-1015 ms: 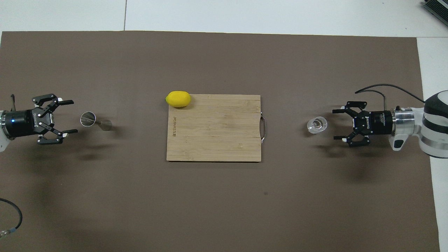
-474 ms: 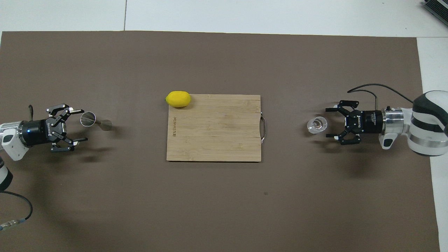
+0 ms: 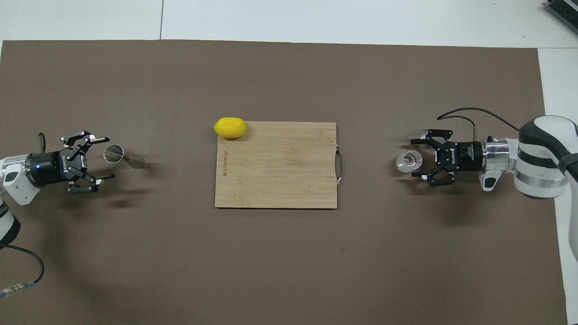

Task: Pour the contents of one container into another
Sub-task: 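Grip the glass with the right gripper while the left gripper nears the cup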

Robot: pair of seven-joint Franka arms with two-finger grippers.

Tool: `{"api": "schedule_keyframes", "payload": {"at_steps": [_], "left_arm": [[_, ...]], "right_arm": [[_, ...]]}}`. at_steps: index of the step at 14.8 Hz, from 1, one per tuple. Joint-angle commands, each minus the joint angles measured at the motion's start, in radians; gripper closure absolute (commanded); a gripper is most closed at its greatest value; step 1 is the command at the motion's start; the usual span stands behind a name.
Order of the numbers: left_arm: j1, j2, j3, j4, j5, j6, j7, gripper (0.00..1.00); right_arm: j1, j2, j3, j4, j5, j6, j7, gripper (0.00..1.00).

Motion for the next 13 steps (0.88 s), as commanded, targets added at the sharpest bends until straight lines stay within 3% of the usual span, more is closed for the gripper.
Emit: {"api": "schedule_keyframes", "payload": {"at_steps": [1,9,13], "left_arm": [[-0.015,-0.006,0.005,-0.022,-0.032,-0.014,0.024,0.00],[-0.043,-0.006,0.002,-0.022,-0.039,-0.014,0.024,0.00],[-0.043,-0.006,0.005,-0.022,-0.039,-0.016,0.023,0.07]], "right_arm": [[-0.004,0.017,0.003,0.007,0.024,0.014,-0.034,0.00],[0.018,0.014,0.003,0.016,0.012,0.016,-0.020,0.00],[0.028,0.011,0.000,0.022,0.006,0.021,-0.006,0.00]]}}
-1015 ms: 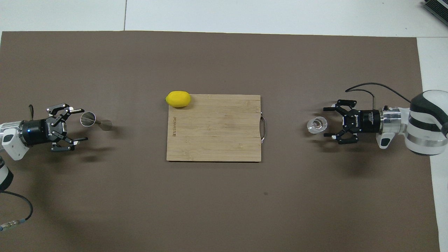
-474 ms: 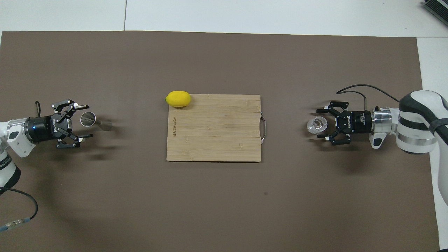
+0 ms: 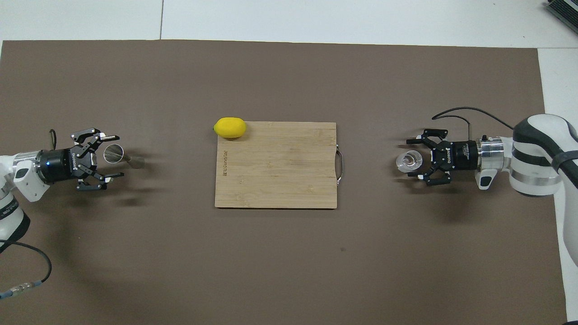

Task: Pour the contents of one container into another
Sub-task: 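Grip the glass with the right gripper while the left gripper nears the cup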

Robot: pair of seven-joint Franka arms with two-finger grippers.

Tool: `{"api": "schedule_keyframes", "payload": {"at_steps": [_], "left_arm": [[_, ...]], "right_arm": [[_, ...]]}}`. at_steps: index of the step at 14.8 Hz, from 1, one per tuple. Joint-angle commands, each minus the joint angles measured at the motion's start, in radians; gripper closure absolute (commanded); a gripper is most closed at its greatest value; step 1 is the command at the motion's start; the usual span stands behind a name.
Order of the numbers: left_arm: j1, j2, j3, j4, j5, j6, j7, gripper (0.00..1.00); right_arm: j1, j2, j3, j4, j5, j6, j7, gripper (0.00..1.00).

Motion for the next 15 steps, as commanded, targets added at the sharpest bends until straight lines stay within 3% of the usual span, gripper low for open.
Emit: {"api": "schedule_keyframes", "payload": {"at_steps": [1,5,9,14,15], "left_arm": [[-0.011,-0.006,0.014,-0.018,-0.022,-0.015,0.023,0.07],[0.002,-0.008,0.019,-0.018,-0.016,-0.037,0.020,0.08],[0.003,-0.008,0.019,-0.018,-0.008,-0.038,0.018,0.20],[0.003,-0.008,0.020,-0.018,-0.008,-0.029,0.020,0.21],[0.003,-0.008,0.020,-0.017,-0.008,-0.026,0.020,0.28]], "right_arm": [[0.012,0.003,0.000,0.009,0.004,0.025,-0.003,0.00],[0.014,0.003,0.000,0.009,-0.009,0.037,0.000,0.02],[0.014,0.003,0.000,0.009,-0.009,0.036,0.001,0.23],[0.014,0.003,0.000,0.011,-0.009,0.036,0.001,0.23],[0.015,0.003,0.000,0.011,-0.011,0.036,0.000,0.23]]}}
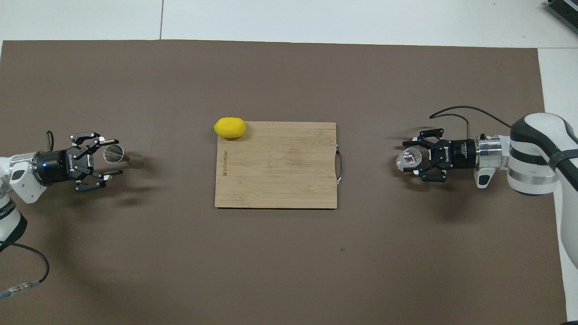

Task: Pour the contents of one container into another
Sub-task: 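Grip the glass with the right gripper while the left gripper nears the cup, then close the left gripper around the small metal cup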

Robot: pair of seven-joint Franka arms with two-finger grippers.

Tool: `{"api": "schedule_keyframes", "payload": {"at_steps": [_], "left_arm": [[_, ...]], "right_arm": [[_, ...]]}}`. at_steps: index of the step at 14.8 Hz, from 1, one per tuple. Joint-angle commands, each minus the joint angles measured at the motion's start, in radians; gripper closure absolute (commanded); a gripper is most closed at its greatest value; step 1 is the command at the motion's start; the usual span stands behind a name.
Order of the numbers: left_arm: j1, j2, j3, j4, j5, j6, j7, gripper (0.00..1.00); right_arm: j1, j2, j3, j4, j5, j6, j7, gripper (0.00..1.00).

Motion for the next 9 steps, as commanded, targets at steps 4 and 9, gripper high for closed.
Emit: {"api": "schedule_keyframes", "payload": {"at_steps": [4,9], "left_arm": [[-0.005,-0.006,0.009,-0.013,-0.008,0.002,0.021,0.59],[-0.011,-0.006,0.007,-0.009,-0.011,0.014,0.021,0.75]], "right_arm": [[0.008,0.003,0.000,0.007,-0.011,0.012,-0.002,0.23],[0.011,0.003,0.000,0.004,-0.024,0.001,0.001,0.23]]}}
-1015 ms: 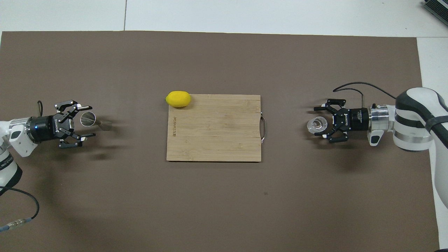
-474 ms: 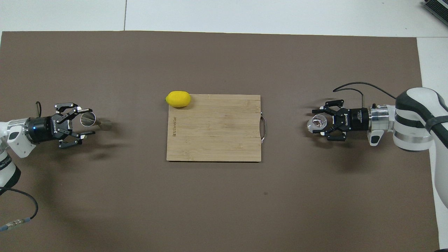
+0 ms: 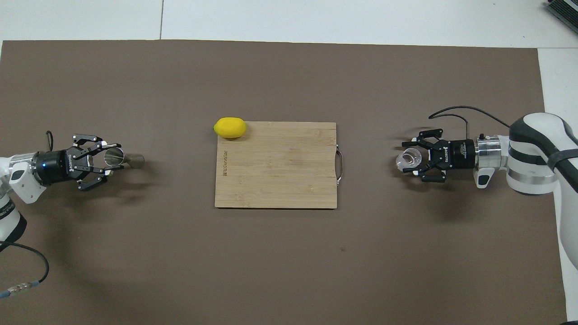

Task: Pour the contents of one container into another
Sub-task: 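Close the left gripper around the small metal cup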

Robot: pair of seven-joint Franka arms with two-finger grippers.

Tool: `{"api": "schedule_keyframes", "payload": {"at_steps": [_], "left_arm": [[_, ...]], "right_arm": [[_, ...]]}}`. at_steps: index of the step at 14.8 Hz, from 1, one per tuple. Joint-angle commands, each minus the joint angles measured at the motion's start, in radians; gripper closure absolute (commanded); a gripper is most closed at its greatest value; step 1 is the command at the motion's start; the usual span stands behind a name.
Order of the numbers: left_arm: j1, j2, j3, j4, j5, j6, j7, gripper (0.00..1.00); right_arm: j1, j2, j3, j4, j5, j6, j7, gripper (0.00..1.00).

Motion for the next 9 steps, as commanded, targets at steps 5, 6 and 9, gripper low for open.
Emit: {"api": "schedule_keyframes", "payload": {"at_steps": [5,6,9], "left_arm": [[-0.047,-0.011,-0.006,-0.001,-0.021,-0.004,-0.055,0.78],[-0.054,-0.019,-0.006,-0.001,-0.021,-0.008,-0.081,0.78],[-0.095,-0.063,-0.005,-0.016,-0.022,-0.016,-0.169,0.78]], "right_arm": [[-0.001,0.003,0.000,0.005,-0.027,0.003,0.007,0.23],[-0.001,0.003,0.000,0.005,-0.027,0.004,0.009,0.23],[-0.004,0.003,0.000,0.005,-0.027,0.010,0.035,0.22]]}}
